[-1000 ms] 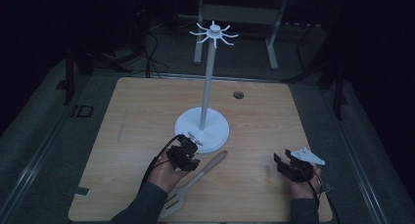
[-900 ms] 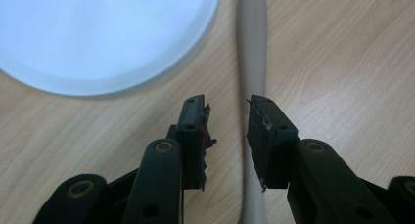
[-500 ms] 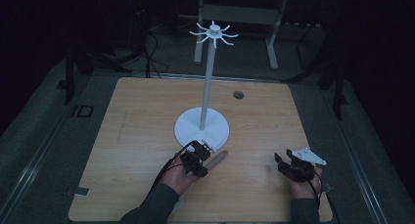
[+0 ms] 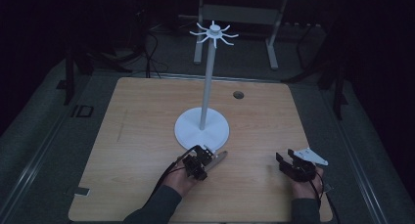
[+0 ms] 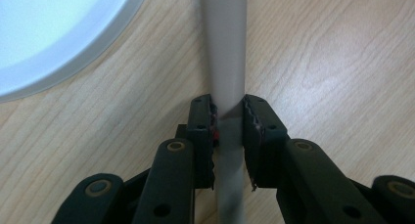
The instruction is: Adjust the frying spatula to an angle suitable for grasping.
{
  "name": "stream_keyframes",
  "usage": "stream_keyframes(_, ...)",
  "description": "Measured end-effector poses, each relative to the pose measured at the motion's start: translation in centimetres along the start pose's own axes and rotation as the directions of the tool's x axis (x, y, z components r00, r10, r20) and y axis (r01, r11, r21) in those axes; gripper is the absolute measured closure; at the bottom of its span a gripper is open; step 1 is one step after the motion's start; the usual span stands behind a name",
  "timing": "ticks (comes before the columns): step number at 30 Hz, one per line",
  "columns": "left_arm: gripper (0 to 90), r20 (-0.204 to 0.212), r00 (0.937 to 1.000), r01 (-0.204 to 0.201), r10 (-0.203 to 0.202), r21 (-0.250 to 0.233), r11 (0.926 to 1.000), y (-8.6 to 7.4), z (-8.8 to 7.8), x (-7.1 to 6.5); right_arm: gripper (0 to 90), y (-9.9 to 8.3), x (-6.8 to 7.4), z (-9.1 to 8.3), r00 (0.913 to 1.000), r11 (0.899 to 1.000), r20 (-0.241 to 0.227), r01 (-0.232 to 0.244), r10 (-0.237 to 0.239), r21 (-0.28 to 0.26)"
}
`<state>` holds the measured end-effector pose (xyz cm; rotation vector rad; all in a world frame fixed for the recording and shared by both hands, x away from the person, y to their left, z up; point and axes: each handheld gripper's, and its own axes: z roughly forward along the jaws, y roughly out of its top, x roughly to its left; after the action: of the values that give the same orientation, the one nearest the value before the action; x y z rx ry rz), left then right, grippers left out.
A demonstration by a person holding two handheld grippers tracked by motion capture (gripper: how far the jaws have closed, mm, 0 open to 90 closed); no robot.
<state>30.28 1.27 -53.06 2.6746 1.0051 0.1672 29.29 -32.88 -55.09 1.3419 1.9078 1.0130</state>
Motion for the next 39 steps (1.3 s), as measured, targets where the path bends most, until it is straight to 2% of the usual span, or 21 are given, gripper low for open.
stream_keyframes(1, 75.2, -0.007, 0.9997, -0.025, 0.025, 0.008, 0.9997, -0.1, -0.1, 0.0, 46.5, 0.0, 0.0, 0.0, 1.0000, 1.000, 0.000, -0.001, 0.001, 0.000)
stream_keyframes(5, 75.3, -0.031, 0.9986, -0.043, 0.043, 0.016, 0.9989, -0.5, -0.7, 0.5, 46.5, 0.0, 0.0, 0.0, 1.0000, 1.000, 0.001, -0.004, 0.004, -0.001)
stream_keyframes(9, 75.3, -0.063, 0.9979, -0.013, 0.013, 0.005, 0.9999, -0.9, -1.4, 1.6, 46.4, 0.0, 0.0, 0.0, 1.0000, 1.000, 0.001, -0.001, 0.001, 0.000)
stream_keyframes(11, 75.2, -0.063, 0.9979, -0.013, 0.013, 0.005, 0.9999, -0.9, -1.4, 1.6, 46.4, 0.0, 0.0, 0.0, 1.0000, 1.000, 0.001, 0.000, 0.000, 0.000)
stream_keyframes(12, 75.2, -0.087, 0.9956, 0.034, -0.035, -0.011, 0.9994, -1.1, -1.8, 2.8, 46.4, 0.0, 0.1, 0.1, 1.0000, 1.000, 0.000, 0.002, -0.002, 0.002)
stream_keyframes(13, 75.2, -0.088, 0.9949, 0.047, -0.048, -0.015, 0.9988, -1.1, -1.7, 3.0, 46.4, 0.0, 0.1, 0.1, 1.0000, 1.000, 0.000, 0.001, -0.001, 0.003)
stream_keyframes(18, 75.1, -0.104, 0.9914, 0.078, -0.079, -0.021, 0.9968, -0.9, -1.3, 3.4, 46.4, 0.0, 0.1, 0.1, 1.0000, 1.000, -0.002, 0.002, -0.002, 0.004)
stream_keyframes(20, 75.0, -0.105, 0.9898, 0.094, -0.096, -0.024, 0.9953, -0.9, -1.1, 3.5, 46.3, 0.0, 0.1, 0.1, 1.0000, 1.000, -0.001, 0.001, -0.001, 0.004)
stream_keyframes(24, 74.7, -0.101, 0.9897, 0.099, -0.101, -0.028, 0.9947, -0.9, -0.9, 3.6, 46.3, 0.0, 0.1, 0.1, 1.0000, 1.000, -0.002, 0.001, -0.001, 0.003)
stream_keyframes(28, 73.7, -0.081, 0.9895, 0.117, -0.119, -0.031, 0.9926, -0.7, -0.6, 3.9, 46.2, 0.0, 0.2, 0.1, 1.0000, 1.000, -0.003, 0.004, -0.004, 0.004)
stream_keyframes(31, 72.7, -0.085, 0.9899, 0.113, -0.114, -0.012, 0.9935, -0.5, -0.2, 4.0, 46.1, 0.0, 0.2, 0.1, 1.0000, 1.000, -0.003, 0.004, -0.004, 0.004)
stream_keyframes(32, 72.5, -0.082, 0.9891, 0.122, -0.123, -0.010, 0.9924, -0.5, -0.1, 4.0, 46.1, 0.0, 0.2, 0.1, 1.0000, 1.000, -0.003, 0.003, -0.003, 0.003)
stream_keyframes(39, 73.3, -0.065, 0.9895, 0.128, -0.130, -0.023, 0.9915, -0.5, 0.0, 4.2, 46.0, 0.0, 0.1, 0.1, 1.0000, 1.000, -0.002, 0.001, -0.001, 0.004)
